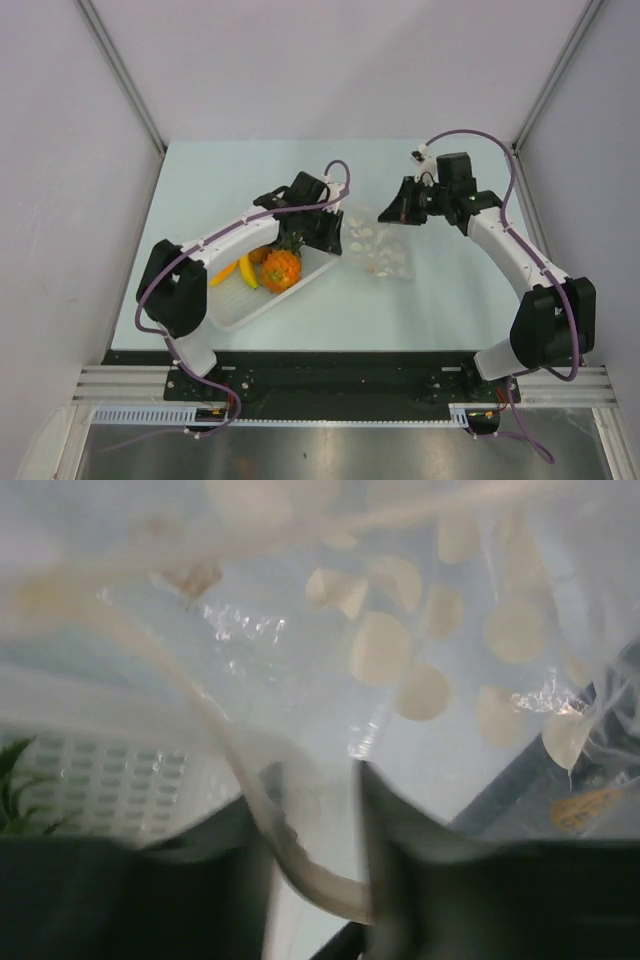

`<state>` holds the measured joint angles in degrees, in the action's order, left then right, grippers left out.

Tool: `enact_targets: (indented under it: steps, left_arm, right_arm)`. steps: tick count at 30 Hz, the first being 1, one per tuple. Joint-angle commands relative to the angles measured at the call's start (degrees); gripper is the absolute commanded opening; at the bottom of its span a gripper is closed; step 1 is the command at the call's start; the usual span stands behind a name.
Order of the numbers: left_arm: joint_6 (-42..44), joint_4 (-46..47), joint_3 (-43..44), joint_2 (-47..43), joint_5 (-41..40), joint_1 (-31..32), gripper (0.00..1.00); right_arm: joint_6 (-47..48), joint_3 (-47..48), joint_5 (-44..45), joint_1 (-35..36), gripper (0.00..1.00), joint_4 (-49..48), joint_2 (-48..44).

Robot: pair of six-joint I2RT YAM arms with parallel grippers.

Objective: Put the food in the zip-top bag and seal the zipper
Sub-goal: Open the zipper of the food storage bag at the center of the board.

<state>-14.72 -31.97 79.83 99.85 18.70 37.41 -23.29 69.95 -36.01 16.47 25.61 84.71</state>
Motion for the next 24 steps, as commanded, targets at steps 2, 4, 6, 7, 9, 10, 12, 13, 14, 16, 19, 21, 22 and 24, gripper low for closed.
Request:
enact_targets:
  steps: [2,4,6,7,9,10,12,13,14,16,19,21,22,24]
  left_arm:
    - [3.37,-0.28,-2.75,-5.63,1.17,-6.02,0.03]
    - [7.5,-1.6,-2.14,-5.9,-1.1,-6.91,0.0]
    - [11.1,-2.31,-2.22,-6.69,-2.26,-7.0,0.0]
    - [11.9,-2.22,-2.75,-7.12,-2.18,-7.0,0.0]
    - [13.83,-2.22,-2.84,-7.74,-1.91,-6.3,0.0]
    - [14.54,-2.4,-2.23,-7.74,-1.65,-5.86,0.0]
    - [16.89,-3.27,-1.18,-7.57,-1.47,-4.02,0.0]
    - [17.61,-3.54,0.13,-7.48,-1.47,-3.23,0.0]
    - [18.4,-4.24,0.76,-7.48,-1.3,-1.39,0.0]
    - [20.51,-4.94,2.86,-7.39,-1.56,0.64,0.0]
    - [22.72,-5.83,4.71,-7.48,-2.35,3.89,0.0]
    - [23.77,-6.88,5.42,-7.31,-2.26,5.39,0.0]
    - [24.03,-7.23,5.94,-7.22,-2.35,5.83,0.0]
    - [24.39,-8.37,6.3,-6.78,-2.27,6.54,0.0]
  right_arm:
    - [4.38,-1.57,3.22,-4.77,0.0,-0.39,-5.33]
    - [7.45,-2.71,5.06,-6.61,0.0,1.63,-6.3]
    - [8.95,-3.59,6.64,-7.85,0.0,3.39,-7.8]
    - [10.35,-4.47,6.91,-8.46,0.0,3.75,-8.24]
    - [11.68,-5.52,5.44,-9.0,0.0,4.8,-9.73]
    - [12.3,-6.57,4.29,-9.0,0.0,5.07,-10.0]
    - [12.65,-7.63,1.14,-8.56,0.0,4.9,-11.05]
    - [13.0,-7.99,0.16,-8.12,0.0,4.72,-11.32]
    - [13.79,-8.16,-0.02,-7.34,0.0,4.8,-11.58]
    - [15.02,-7.55,1.99,-4.96,0.15,5.68,-12.02]
    - [17.83,-5.89,5.68,-2.32,0.29,6.65,-12.9]
    - [20.28,-4.4,9.0,-1.18,0.36,7.61,-12.99]
    - [21.43,-3.86,9.72,-0.31,0.36,7.97,-12.9]
    - [23.02,-2.55,12.88,0.49,0.34,8.76,-12.99]
